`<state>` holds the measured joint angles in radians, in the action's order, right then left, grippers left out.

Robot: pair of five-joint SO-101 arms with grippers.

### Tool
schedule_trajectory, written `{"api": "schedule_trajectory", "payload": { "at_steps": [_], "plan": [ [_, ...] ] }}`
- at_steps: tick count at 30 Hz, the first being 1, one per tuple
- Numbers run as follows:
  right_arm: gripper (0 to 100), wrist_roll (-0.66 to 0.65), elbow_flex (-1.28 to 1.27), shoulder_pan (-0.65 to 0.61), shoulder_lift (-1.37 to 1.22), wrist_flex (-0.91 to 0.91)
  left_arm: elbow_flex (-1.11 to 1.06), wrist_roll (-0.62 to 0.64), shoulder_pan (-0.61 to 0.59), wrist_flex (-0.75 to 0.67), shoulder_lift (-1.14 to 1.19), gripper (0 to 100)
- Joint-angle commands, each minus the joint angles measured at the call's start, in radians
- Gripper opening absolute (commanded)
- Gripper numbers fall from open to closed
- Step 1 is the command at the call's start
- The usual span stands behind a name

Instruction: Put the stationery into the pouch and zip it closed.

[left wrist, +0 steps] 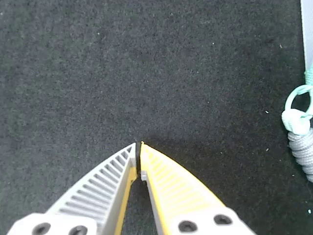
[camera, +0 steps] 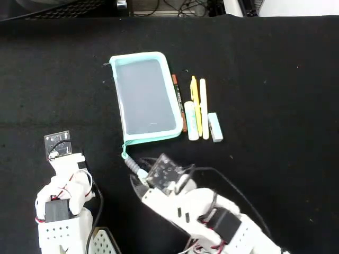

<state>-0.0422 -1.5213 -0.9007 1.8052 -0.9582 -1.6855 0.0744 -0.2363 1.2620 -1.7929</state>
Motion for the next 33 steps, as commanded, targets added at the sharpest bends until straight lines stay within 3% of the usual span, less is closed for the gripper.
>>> {"api": "schedule_trajectory", "payload": {
  "at_steps": [1, 5, 9, 14, 20, 26, 33],
  "plan": [
    [14.7, 0.028, 0.211, 0.02, 0.021, -0.141, -0.013, -0.011, 0.005, 0.005, -0.009, 3],
    [14.7, 0.069, 0.367, 0.02, -0.073, -0.255, -0.013, -0.011, 0.005, 0.005, -0.009, 3],
    [14.8, 0.095, 0.42, 0.02, -0.317, -0.221, -0.013, -0.011, 0.005, 0.005, -0.009, 3],
    [16.6, 0.072, 0.489, 0.023, -0.75, -0.094, -0.013, -0.011, 0.005, 0.005, -0.009, 3],
    [32.1, -0.071, 0.518, 0.069, -1.175, 0.187, -0.013, -0.011, 0.005, 0.005, -0.009, 3],
    [33.2, -0.075, 0.529, 0.141, -1.452, 0.397, -0.013, -0.011, 0.005, 0.005, -0.009, 3],
    [33.2, -0.068, 0.661, 0.112, -1.541, 0.29, -0.013, -0.011, 0.005, 0.005, -0.009, 3]
  ]
}}
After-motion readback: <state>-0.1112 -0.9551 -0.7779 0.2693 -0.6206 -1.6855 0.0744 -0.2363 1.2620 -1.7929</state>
